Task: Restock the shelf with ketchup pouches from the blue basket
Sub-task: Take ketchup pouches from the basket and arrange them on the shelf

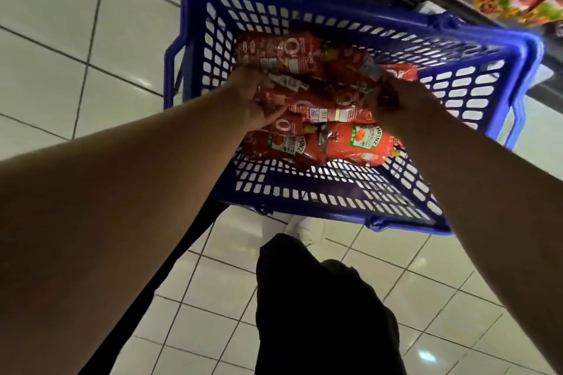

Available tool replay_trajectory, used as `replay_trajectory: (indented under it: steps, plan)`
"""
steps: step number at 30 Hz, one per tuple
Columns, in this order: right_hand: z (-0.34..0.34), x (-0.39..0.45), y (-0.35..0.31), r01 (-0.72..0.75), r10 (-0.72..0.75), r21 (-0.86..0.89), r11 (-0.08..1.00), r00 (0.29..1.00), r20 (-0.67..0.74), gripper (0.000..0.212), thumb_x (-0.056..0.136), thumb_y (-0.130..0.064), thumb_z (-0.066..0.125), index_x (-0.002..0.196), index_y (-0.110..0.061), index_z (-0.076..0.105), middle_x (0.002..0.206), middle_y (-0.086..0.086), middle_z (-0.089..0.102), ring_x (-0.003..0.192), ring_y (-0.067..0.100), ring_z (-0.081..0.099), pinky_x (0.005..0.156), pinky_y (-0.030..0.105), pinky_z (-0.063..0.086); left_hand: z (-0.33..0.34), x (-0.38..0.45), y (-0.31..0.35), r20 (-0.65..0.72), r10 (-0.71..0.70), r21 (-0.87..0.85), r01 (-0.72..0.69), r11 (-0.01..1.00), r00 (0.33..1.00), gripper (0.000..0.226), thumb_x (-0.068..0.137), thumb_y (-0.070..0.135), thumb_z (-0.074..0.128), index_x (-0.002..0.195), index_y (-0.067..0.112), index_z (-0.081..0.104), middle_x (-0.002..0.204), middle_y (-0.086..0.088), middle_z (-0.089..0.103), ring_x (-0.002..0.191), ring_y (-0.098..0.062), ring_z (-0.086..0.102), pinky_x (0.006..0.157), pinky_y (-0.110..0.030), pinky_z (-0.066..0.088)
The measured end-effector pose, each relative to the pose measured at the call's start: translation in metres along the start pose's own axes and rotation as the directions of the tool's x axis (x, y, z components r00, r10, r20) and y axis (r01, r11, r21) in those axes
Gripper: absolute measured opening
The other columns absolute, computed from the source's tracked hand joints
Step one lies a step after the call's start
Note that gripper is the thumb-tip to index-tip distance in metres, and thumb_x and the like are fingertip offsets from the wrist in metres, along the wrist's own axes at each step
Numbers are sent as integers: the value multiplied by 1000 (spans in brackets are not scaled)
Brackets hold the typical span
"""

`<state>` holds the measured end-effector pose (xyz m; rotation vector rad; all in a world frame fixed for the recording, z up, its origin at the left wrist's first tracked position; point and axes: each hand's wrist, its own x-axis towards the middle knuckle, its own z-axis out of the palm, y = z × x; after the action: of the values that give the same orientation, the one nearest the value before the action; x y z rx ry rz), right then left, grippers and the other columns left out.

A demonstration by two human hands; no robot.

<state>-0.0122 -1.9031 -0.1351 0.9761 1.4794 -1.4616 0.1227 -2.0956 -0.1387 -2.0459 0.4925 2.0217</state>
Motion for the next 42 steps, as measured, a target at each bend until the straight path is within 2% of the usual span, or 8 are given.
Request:
replay_trajectory:
  steps: [10,13,17,20,25,28,33,42]
  plan:
    - [-74,-137,13,99,-64,449,888,994,-92,12,86,-13,63,80,-13,73,76,7,60,66,22,57,85,43,50,-63,-115,-37,588,114,-217,21,976,801,39,90,2,58,129,4,54,129,-21,65,121,-37,63,99,-53,51]
    - [-89,-192,-11,93,-95,526,845,995,-22,7,82,-11,67,84,-10,73,81,11,68,69,28,67,87,55,51,-71,-173,-29,618,205,-205,-96,974,759,46,92,32,64,132,11,59,135,-15,63,125,-32,61,100,-50,51]
    - [-95,-267,-51,8,-132,542,841,973,191,24,84,-10,68,107,-3,70,93,-15,75,102,15,73,89,24,55,-82,-268,-16,605,251,-182,-175,968,756,52,84,45,68,124,11,66,132,-14,64,120,-30,63,101,-43,50]
    - [-91,-336,-73,16,-128,432,902,964,232,45,80,-16,55,124,-7,60,133,15,61,130,41,52,108,58,40,-81,-348,-12,592,305,-144,-274,951,746,41,81,40,66,110,11,70,112,-11,70,93,-24,64,78,-29,42]
    - [-78,-440,-103,80,-230,352,933,883,410,51,102,-35,41,141,-2,46,142,27,48,135,44,45,111,60,36,-79,-464,-9,527,392,-95,-406,909,754,16,95,22,49,90,11,58,80,-6,59,61,-12,52,55,-20,34]
    - [-72,-492,-120,103,-231,282,954,851,471,57,99,-53,52,133,-8,56,130,21,60,119,41,59,102,55,47,-76,-523,-10,512,458,-212,-410,887,727,25,99,12,43,88,2,62,79,-14,62,46,-12,56,42,-18,46]
    - [-70,-558,-157,144,-199,144,979,825,529,37,86,-35,71,110,-7,66,108,15,70,96,32,71,86,53,58,-78,-592,2,500,511,-377,-355,855,700,27,89,-7,44,97,2,68,119,-24,70,111,-37,69,89,-47,59]
    - [-30,-682,-219,525,-482,107,845,658,578,34,80,-14,74,112,-7,63,92,9,77,79,22,75,70,37,60,-65,-655,21,805,392,-273,-307,911,445,53,59,25,92,108,10,78,108,-10,73,95,-23,70,85,-34,58]
